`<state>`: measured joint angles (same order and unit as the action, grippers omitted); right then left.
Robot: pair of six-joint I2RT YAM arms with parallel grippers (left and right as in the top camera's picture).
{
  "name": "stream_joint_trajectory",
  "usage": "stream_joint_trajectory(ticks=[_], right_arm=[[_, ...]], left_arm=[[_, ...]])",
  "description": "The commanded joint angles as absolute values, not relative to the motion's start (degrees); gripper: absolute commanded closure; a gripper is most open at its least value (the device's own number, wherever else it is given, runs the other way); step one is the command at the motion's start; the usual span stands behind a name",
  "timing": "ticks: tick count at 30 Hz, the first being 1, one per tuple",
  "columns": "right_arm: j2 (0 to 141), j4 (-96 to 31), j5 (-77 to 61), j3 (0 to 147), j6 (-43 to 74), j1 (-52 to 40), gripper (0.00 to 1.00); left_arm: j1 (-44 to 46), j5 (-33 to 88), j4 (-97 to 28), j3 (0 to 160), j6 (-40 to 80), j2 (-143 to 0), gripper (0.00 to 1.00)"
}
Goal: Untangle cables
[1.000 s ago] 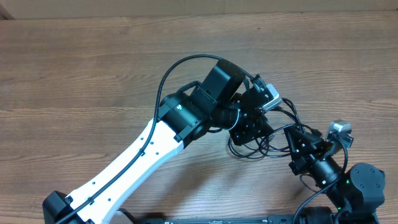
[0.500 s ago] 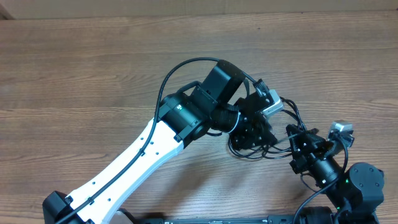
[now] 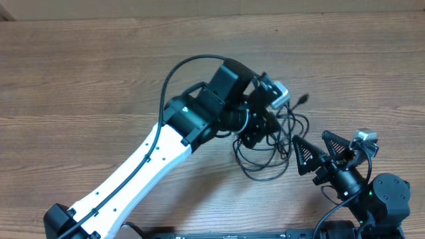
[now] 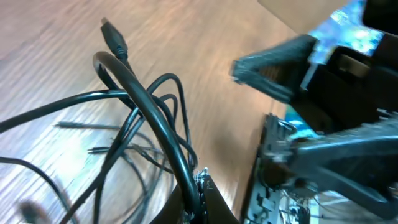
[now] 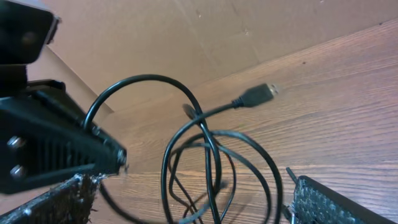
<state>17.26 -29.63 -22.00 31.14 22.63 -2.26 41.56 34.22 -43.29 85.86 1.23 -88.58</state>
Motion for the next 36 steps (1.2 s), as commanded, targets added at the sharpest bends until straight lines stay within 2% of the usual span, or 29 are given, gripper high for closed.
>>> stream_joint_trajectory(ticks=[1, 7, 10, 15, 18, 23, 36], right_arm=[[16.7, -29.8, -20.8, 31.8, 22.7, -2.2, 0.0], [16.7, -29.7, -20.9, 31.8, 22.7, -2.2, 0.01], [16.7, -29.3, -22.0, 31.8, 22.7, -2.2, 0.11], [16.7, -27.8, -24.6, 31.8, 22.6, -2.2, 0.19], [16.7, -27.7, -24.6, 31.8, 22.7, -2.2, 0.28], [16.7, -27.0, -25.8, 31.8, 22.7, -2.2, 0.38], [16.7, -27.0, -26.3, 31.8, 22.6, -2.2, 0.42]], left_arm=[[40.1, 32.7, -43.0, 87.2, 4.3, -88.7, 0.96], [40.7, 33.0, -43.0, 87.2, 4.7, -88.7, 0.96], [41.0, 33.0, -42.5, 87.2, 4.7, -88.7, 0.96], [41.1, 36.7, -40.0, 87.2, 5.2, -88.7, 0.96], [41.2, 40.5, -38.6, 87.2, 4.2, -88.7, 0.96], [41.8, 40.4, -37.6, 87.2, 4.2, -88.7, 0.96], [44.7, 40.5, -31.5, 87.2, 5.7, -88.7, 0.96]])
